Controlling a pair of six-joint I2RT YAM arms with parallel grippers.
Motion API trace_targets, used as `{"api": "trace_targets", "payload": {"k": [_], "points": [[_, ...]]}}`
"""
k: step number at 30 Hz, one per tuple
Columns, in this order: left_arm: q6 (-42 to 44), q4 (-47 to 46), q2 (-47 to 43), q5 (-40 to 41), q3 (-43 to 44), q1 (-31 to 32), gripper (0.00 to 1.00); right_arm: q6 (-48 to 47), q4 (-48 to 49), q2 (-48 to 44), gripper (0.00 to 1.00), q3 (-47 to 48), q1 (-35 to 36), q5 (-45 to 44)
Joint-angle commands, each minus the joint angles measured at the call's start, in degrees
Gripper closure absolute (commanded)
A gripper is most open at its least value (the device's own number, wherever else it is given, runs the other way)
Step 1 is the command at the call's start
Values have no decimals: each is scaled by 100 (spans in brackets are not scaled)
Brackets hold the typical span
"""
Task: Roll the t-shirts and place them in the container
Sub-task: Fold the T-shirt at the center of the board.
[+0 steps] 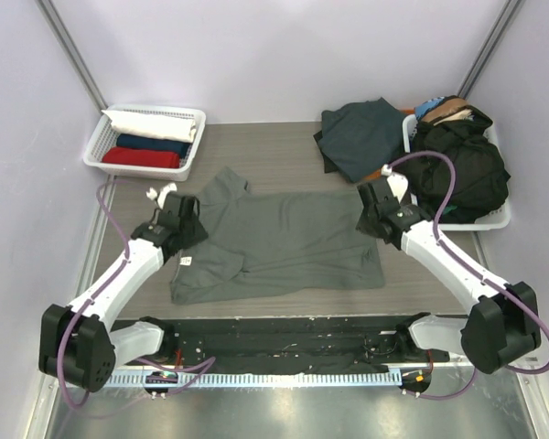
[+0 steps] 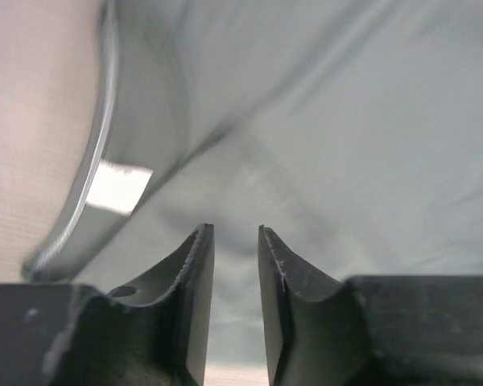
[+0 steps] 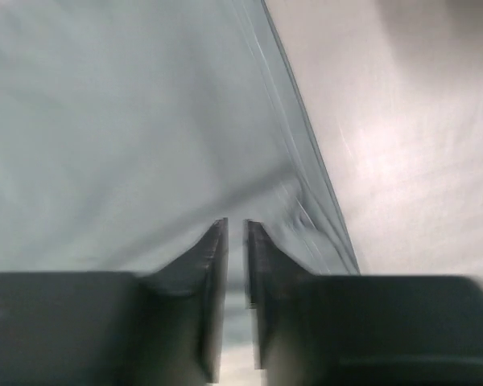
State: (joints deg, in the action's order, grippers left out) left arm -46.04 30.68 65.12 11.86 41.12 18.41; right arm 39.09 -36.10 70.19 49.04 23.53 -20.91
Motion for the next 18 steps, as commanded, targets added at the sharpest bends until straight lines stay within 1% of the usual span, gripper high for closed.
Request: {"api": "trace_targets", "payload": {"k": [1,2,3,4,6,7,8,9,10,12,14,15,18], "points": [[525,-254,351,458,1019,4,67,-700,242,362,68,834,-277,-467],[561,-316,448,467,1308,4,65,-840,313,477,67,1044,-357,-423],[605,-404,570,475,1415,4,64,-877,401,582,66,1142,-436,-223],[683,-605,859,423,1555,4,64,-903,584,696,65,1309,-585,-134],[912,-825,1194,405,1994,4,66,-991,752,1118,64,1468,-709,94],[1000,-896,1552,370,2135,13,67,-1009,953,1285,64,1573,-753,113],[1131,-932,1765,370,2459,13,67,-1035,1051,1547,61,1635,-832,148],[1167,-993,1958,413,2610,13,67,-1087,1165,1689,59,1679,-867,227],[1211,-1046,2343,440,2733,4,68,-1088,1410,1795,57,1732,-902,219],[1378,-1247,2671,501,3101,4,68,-1088,1692,2103,53,1750,-999,245],[1492,-1362,3161,598,3340,4,67,-1044,1904,2348,53,1899,-1061,377],[1615,-1441,3347,616,3628,4,67,-1061,1948,2576,53,1977,-1096,412],[1826,-1328,3945,704,4086,-22,66,-1097,1984,2998,52,2268,-1122,315]]}}
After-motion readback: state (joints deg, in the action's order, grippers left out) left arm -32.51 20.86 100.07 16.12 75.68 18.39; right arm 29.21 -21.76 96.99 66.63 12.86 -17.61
